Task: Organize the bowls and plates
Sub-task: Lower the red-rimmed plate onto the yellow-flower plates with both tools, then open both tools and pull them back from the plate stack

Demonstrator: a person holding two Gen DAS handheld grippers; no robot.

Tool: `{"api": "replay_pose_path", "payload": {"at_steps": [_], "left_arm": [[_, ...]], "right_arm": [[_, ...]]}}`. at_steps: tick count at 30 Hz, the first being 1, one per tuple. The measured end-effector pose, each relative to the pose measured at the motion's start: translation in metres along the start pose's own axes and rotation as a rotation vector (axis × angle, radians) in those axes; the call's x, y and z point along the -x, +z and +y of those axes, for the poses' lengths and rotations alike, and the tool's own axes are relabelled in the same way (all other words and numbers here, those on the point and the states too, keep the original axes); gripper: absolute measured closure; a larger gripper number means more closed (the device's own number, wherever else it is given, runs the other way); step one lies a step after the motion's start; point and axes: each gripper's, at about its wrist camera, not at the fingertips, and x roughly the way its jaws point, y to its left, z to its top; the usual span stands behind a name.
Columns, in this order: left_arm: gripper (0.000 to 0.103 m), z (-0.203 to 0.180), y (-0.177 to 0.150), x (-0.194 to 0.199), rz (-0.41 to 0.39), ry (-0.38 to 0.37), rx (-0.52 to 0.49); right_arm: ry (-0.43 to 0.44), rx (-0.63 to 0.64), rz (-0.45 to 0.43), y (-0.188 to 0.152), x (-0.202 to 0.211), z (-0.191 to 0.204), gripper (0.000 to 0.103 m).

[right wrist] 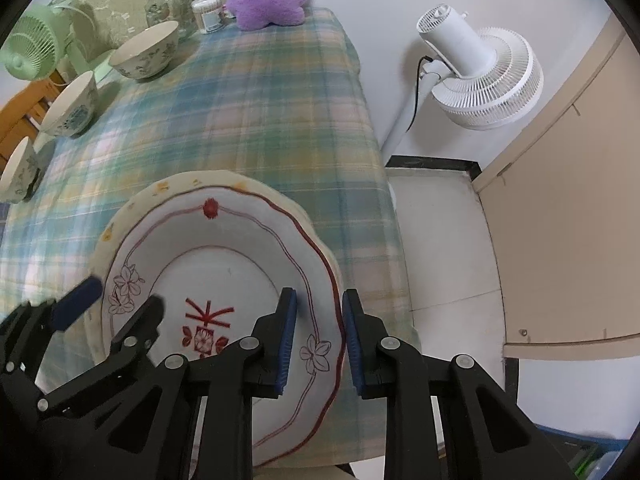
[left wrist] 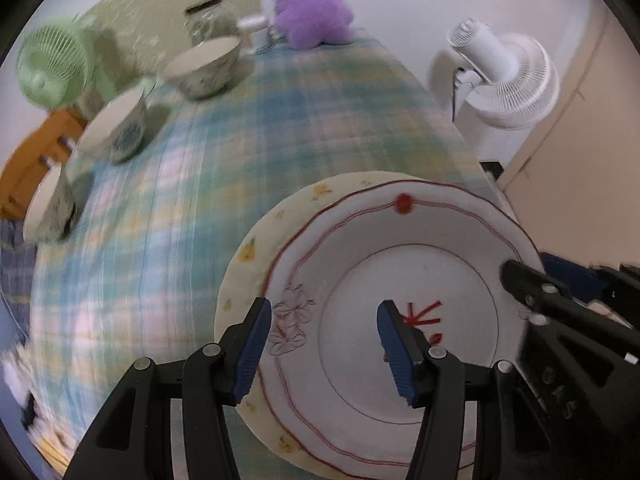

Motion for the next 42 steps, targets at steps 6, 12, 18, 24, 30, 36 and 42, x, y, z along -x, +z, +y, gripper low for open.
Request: {"api": "replay_pose_path", "payload": {"at_steps": [6,12,18,24,30,36,42], "left_arm": [[0.046,0.005,-0.001,-0.005,0.028,-0.021,0.013],[0.045,0.017,0.001,-0.007,0.034,-0.053,0.043],[0.041,0.019,0.001,-0.005,0.028,-0.089,0.024],[0.035,0.02,0.0,-0.002,0.022,-0.12,0.005],[0.023,0.026,-0.007,0.006,-0.002,-0.104,0.002],[0.013,0.047,-0.013,0.009,0.036,-0.113,0.085],[0.011,0.056,-0.016,0.032,-0.005,-0.072,0.136]], "right_arm": [[0.015,0.009,0.014,0.002,-0.005,0.012,0.076],[0.013,-0.004,0.018,0.004,-0.01,0.018,0.075],[-0.015,-0.019,0.025,0.007,-0.019,0.021,0.072],[-0.024,-0.049,0.025,0.005,-0.019,0.02,0.068],[-0.045,-0.087,0.014,-0.003,-0.011,0.02,0.056],[-0.035,-0.105,-0.026,-0.014,0.004,0.016,0.031],[0.029,-0.035,-0.093,-0.013,0.032,0.03,0.028]]}}
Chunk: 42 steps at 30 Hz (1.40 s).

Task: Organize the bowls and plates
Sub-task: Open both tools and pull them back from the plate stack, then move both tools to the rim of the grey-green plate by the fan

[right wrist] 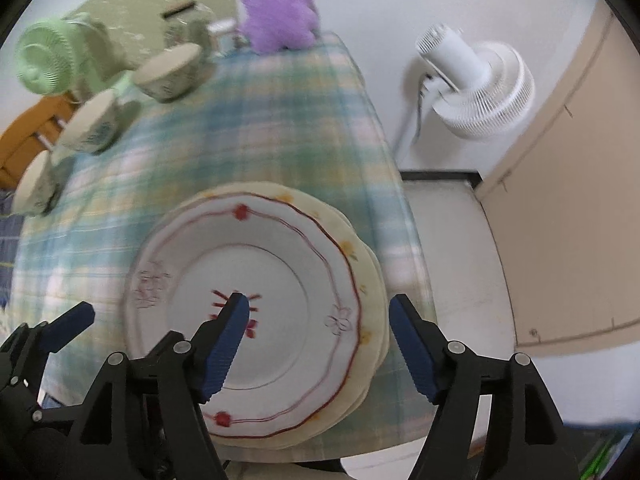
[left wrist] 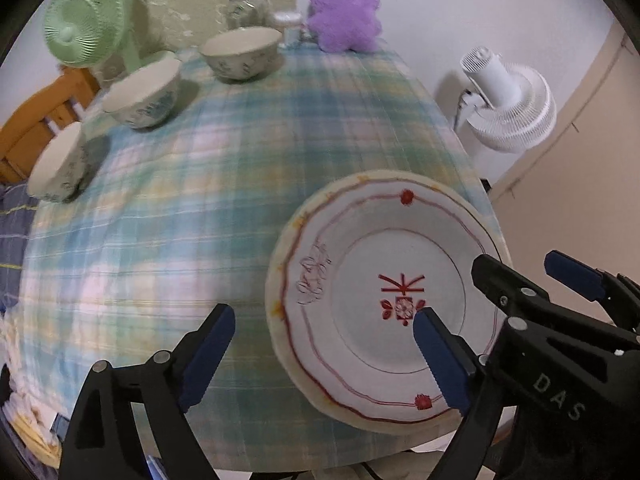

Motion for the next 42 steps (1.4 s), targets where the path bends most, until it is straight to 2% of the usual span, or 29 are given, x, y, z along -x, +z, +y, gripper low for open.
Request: {"api": "replay_pose_path", "payload": {"at_steps": [3,10,17,20,25,32,35,39,42], "left_arm": [[0.011,0.006,0.003,0.013,-0.027,0.042,0.043],[0.011,0.029,0.006,0.038,-0.095,0.085,0.126],[0.011,0.072,0.01,0.043,-0.116,0.108,0.169],[0.011,0.098,0.011,0.042,-0.122,0.1,0.161],[0.016,0.144,0.019,0.043,-0.086,0.068,0.141],[0.02,0.211,0.03,0.046,-0.104,0.072,0.091],[0.02,0.233,0.034,0.045,-0.113,0.09,0.065],[0.02,0.264,0.041,0.041,-0.12,0.098,0.043],[0.02,0.288,0.047,0.036,-0.117,0.081,0.055]], "right_arm": [[0.041,0.037,-0.039,0.006,0.013,0.007,0.028],[0.099,0.104,-0.097,0.022,0.037,0.025,0.028],[0.135,0.145,-0.099,0.033,0.047,0.062,0.028],[0.147,0.145,-0.105,0.036,0.048,0.085,0.028],[0.139,0.108,-0.088,0.039,0.047,0.128,0.028],[0.136,0.039,-0.097,0.041,0.044,0.196,0.027],[0.173,0.001,-0.123,0.041,0.042,0.219,0.028],[0.129,0.005,-0.118,0.047,0.038,0.255,0.027],[0.107,-0.011,-0.121,0.051,0.033,0.277,0.021]]}}
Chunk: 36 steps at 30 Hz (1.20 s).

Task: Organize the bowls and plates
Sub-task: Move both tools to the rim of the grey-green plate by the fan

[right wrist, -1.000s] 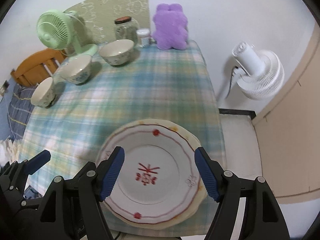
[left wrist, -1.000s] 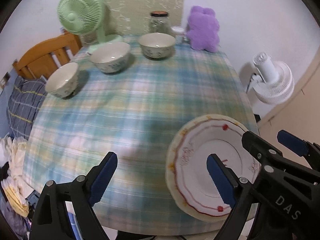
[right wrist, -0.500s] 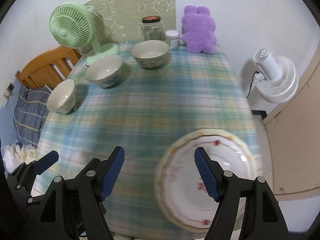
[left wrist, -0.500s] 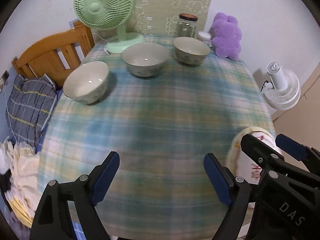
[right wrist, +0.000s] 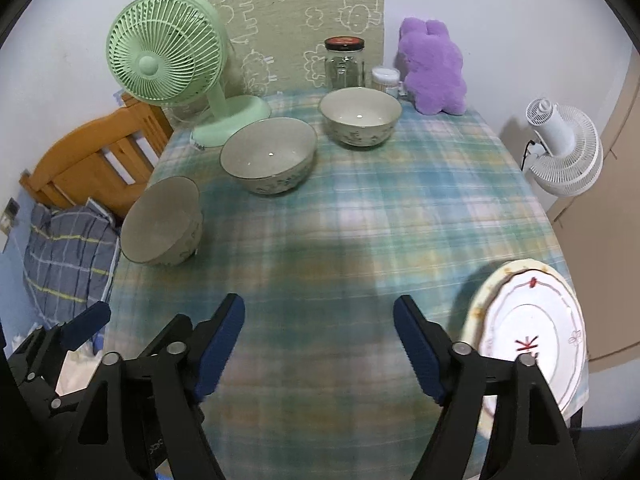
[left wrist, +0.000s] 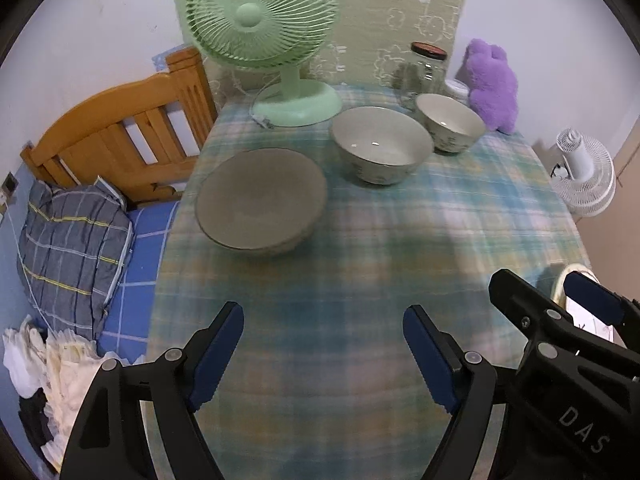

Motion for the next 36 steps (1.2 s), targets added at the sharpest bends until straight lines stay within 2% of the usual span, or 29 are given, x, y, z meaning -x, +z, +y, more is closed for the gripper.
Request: {"api": "replay_pose_path", "payload": {"at_steps": [7,16,19,25,30,36], "left_arm": [[0.02,0.041,0.021,-0.016,-0.041,-0.025,0.065],[0.022,0.068,0.052,-0.047,-0.061,0.021,0.065],[0.027,0.078,0.059,-0.06,-0.043,0.021,0.082],[0.04,0.092,0.071,-0.085,-0.017,0.025,0.105],[0.056,0.098,0.078,-0.106,0.012,0.025,0.103],[0.075,0.099,0.078,-0.124,0.051,0.026,0.094]], "right_arm": [[-0.01,0.008,-0.053,0.018,-0.017,0.044,0.02],[0.015,-0.031,-0.084,0.045,-0.049,0.082,0.021],[0.005,-0.036,-0.081,0.052,-0.062,0.091,0.022],[-0.019,-0.041,-0.063,0.068,-0.092,0.105,0.033],[-0.015,-0.033,-0.039,0.076,-0.115,0.117,0.043],[-0.013,-0.017,0.009,0.079,-0.14,0.127,0.068]]}}
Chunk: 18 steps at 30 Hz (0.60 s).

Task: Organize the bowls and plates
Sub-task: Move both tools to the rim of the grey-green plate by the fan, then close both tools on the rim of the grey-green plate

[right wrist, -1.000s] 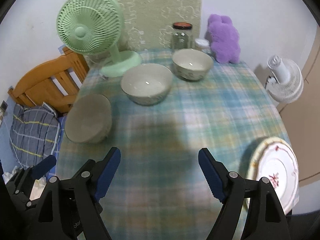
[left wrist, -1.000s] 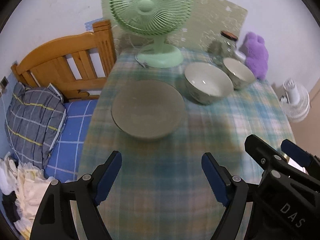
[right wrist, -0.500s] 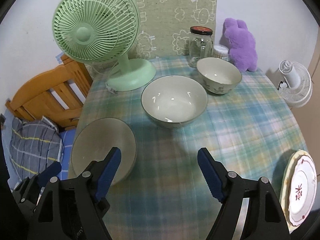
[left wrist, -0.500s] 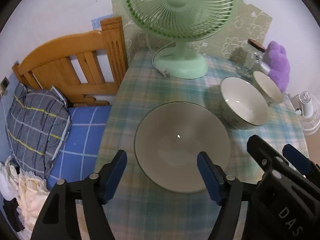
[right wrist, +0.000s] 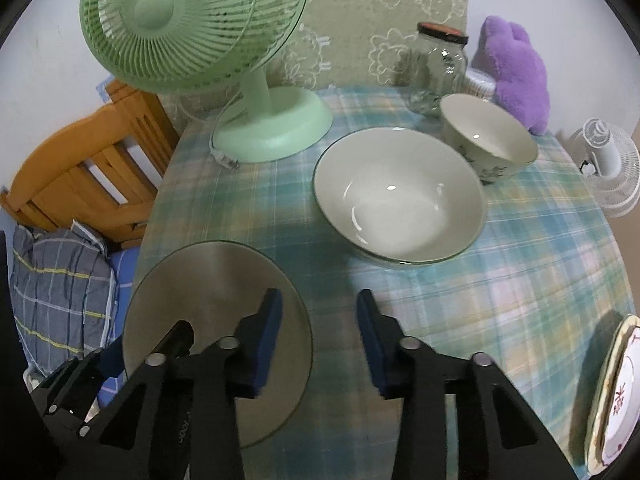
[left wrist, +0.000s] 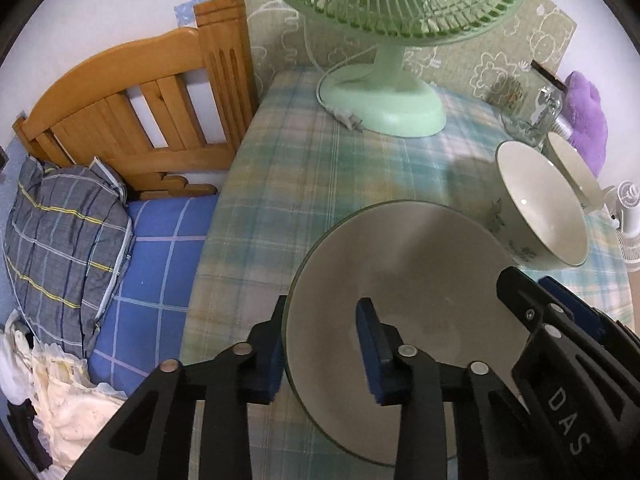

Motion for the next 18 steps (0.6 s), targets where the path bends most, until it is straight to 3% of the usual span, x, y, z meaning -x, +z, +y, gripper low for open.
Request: {"api": "replay_pose_path", "payload": {"at_steps": [2,4,18], "left_arm": [[0.078,0.0,0.001,-0.002,0.004,-0.008,-0.005],[0.079,0.0,0.002,-0.005,0.017,-0.007,-0.007],[0.081,-0.006,-0.003,0.005,0.021,-0.012,-0.031]], "right_arm": [[0.007,0.005,0.015,0.001,-0.006,0.002,0.082],[0.013,0.005,0.021,0.002,-0.009,0.005,0.087],[-0.027,0.014,0.027,0.001,-0.002,0.005,0.088]]}}
